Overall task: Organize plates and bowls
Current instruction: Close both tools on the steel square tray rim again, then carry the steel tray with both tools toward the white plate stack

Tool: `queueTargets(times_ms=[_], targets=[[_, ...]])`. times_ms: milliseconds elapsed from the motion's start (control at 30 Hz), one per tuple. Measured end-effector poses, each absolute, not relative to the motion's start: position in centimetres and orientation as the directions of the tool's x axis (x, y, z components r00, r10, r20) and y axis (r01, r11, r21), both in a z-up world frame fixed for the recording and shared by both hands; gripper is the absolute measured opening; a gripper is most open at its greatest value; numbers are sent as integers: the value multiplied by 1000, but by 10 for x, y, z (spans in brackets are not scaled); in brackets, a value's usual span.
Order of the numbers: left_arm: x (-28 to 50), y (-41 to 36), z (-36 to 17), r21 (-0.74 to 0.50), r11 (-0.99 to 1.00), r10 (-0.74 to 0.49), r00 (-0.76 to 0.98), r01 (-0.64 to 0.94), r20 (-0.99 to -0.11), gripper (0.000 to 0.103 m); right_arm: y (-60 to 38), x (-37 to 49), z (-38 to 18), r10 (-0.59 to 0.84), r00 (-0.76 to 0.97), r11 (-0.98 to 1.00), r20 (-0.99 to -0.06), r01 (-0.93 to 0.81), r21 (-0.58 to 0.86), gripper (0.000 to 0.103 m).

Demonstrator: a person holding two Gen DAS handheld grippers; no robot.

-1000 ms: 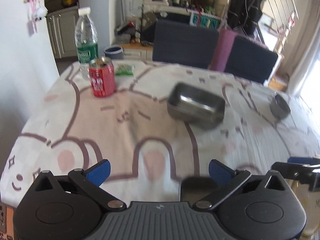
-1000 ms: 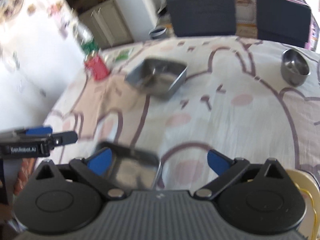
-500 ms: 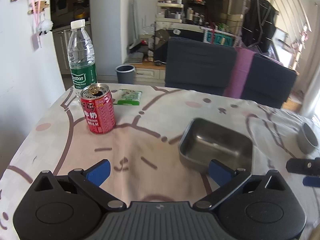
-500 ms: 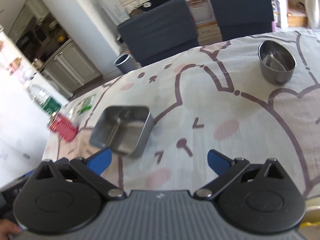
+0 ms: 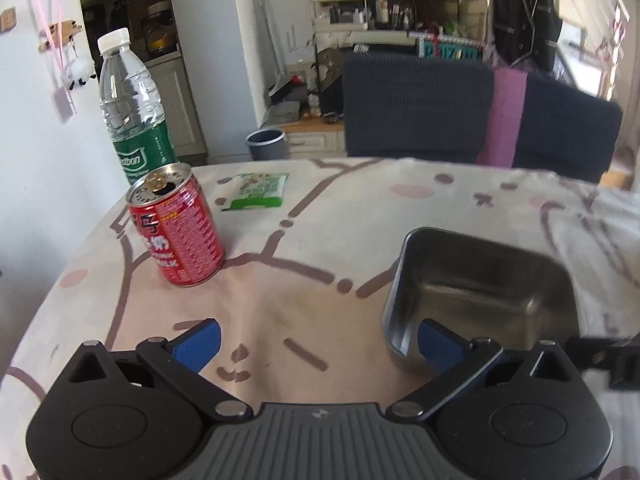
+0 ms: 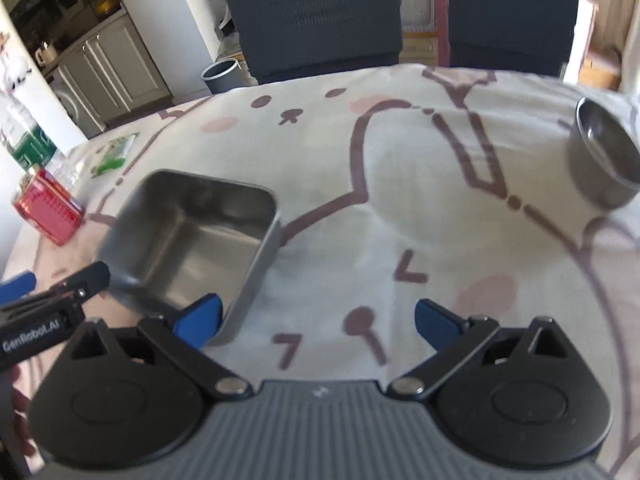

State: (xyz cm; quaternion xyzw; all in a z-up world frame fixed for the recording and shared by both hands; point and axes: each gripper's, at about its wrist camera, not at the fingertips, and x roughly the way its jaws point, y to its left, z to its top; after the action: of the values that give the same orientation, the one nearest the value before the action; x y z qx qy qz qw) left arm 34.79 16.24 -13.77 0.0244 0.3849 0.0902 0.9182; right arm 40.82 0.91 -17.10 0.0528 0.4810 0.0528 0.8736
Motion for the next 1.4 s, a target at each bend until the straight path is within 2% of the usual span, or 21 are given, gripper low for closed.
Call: queueTargets(times_ms=[133,200,233,267,300,333,367,433,500,567,600,667,733,1000,1400], targets=[[344,165,-139,107,986,166,682,-128,-712,103,-6,409,-168,108,548,994,-829,-32,108,102],[342,163,-137,102,987,158,679,-123,-717,103,-16,408,-170,131,538,990,-832,-28,139,101],[341,163,-135,96,988,150,676,-117,-721,99,-19,408,-171,145,531,987,-835,-18,159,99],[341,162,-133,83,991,135,672,-108,-728,90,-22,408,-171,155,525,984,-837,-11,175,96],[340,162,-131,56,994,107,666,-97,-738,84,-23,408,-172,172,518,981,-838,-13,194,89],[341,163,-130,28,995,83,659,-93,-748,74,-22,408,-171,199,512,976,-836,-27,216,77],[341,162,-129,4,996,64,651,-94,-756,65,-18,411,-171,231,507,969,-831,-44,242,69],[341,162,-128,-31,995,35,639,-92,-768,55,-13,410,-168,290,504,953,-813,-73,294,40],[342,161,-127,-61,994,8,632,-87,-775,44,-7,409,-165,322,497,945,-806,-111,309,24],[343,160,-127,-94,992,-21,626,-83,-779,26,-1,407,-162,327,494,945,-806,-141,297,18],[344,158,-126,-112,991,-39,624,-78,-781,21,-1,407,-162,331,494,943,-804,-155,293,13],[345,153,-125,-124,990,-56,617,-69,-785,4,-1,406,-162,345,486,939,-803,-172,299,9],[344,148,-121,-127,989,-59,610,-69,-790,3,-2,407,-161,353,479,936,-804,-177,306,6],[328,137,-90,-151,986,-65,652,-76,-755,2,-15,396,-146,359,500,933,-788,-168,319,6],[268,104,-23,-138,989,-58,718,-53,-694,1,-52,334,-81,415,583,907,-699,-203,369,7]])
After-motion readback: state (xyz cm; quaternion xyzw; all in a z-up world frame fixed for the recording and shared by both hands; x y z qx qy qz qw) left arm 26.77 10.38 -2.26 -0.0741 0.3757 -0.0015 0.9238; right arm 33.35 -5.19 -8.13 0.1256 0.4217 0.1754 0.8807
